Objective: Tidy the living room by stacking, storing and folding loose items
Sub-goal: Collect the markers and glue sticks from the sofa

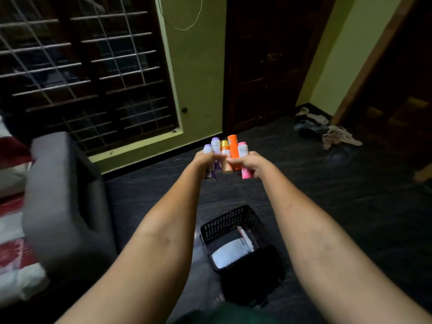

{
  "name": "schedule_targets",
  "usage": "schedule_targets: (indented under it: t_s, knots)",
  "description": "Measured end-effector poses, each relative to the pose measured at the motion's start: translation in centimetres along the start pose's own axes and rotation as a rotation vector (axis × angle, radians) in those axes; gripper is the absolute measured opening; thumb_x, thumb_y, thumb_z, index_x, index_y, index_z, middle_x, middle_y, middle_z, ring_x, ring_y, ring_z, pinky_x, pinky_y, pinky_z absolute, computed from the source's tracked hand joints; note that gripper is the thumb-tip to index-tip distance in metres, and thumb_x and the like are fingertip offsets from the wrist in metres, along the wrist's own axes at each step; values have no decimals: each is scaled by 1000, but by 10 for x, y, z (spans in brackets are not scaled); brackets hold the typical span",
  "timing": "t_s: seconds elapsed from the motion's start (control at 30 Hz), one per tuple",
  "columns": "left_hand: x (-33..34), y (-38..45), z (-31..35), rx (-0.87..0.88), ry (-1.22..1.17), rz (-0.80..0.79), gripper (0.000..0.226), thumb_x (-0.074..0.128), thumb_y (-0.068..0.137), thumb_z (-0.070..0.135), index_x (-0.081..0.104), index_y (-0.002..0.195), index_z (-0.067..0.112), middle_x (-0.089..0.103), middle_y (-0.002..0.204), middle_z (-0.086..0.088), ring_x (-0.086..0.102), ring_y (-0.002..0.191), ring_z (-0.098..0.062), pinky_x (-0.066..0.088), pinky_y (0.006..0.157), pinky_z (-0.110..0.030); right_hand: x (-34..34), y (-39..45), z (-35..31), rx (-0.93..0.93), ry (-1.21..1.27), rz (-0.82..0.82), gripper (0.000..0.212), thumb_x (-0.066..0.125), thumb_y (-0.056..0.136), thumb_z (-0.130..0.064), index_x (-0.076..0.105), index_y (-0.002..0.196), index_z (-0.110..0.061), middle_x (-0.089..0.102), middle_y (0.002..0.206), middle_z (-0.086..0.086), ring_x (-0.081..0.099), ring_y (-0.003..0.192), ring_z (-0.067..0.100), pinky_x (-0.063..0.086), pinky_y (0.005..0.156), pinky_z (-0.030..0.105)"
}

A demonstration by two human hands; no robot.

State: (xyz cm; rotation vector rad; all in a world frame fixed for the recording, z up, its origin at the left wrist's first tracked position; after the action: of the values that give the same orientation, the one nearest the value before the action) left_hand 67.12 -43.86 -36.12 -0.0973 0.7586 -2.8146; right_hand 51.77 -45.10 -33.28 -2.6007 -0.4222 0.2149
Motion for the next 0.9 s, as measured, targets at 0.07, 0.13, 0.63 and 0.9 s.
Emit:
schedule_targets:
  t_s: [0.07,0.13,0.63,0.9]
  knots:
    - [4,7,-8,-26,10,29,39,77,76,14,60,111,8,69,96,-12,66,72,-20,54,65,-34,-3,15,9,-1,-12,-18,41,74,79,-3,60,117,3,68,102,15,65,79,19,55,69,29]
    - [12,13,-23,-64,2,39,42,78,75,16,60,112,8,69,98,-12,68,76,-22,55,68,-37,-10,27,22,13,-24,-26,41,76,76,-2,61,114,1,68,105,17,66,79,20,56,73,33]
    - [69,26,-139,-264,-202,245,29,72,81,15,59,106,10,68,106,-14,68,93,-27,56,82,-41,-52,92,126,268,-209,-281,42,83,69,-7,65,107,-2,72,94,14,71,80,24,59,66,34]
    - [117,115,-251,-294,-352,418,17,70,83,6,55,80,12,61,74,-7,58,61,-17,51,61,-29,-102,198,239,291,-321,-110,36,80,71,-1,63,103,-2,68,106,23,64,73,23,56,54,31]
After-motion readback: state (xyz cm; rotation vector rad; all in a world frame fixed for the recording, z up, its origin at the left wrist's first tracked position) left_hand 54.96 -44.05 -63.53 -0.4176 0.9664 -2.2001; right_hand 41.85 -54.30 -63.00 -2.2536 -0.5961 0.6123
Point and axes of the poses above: each hand's wrist, its own y-axis towards the middle knuckle, its own x-axis out of the palm, z = x × y, the point moved 2 cm from there along y, towards the middle knuckle
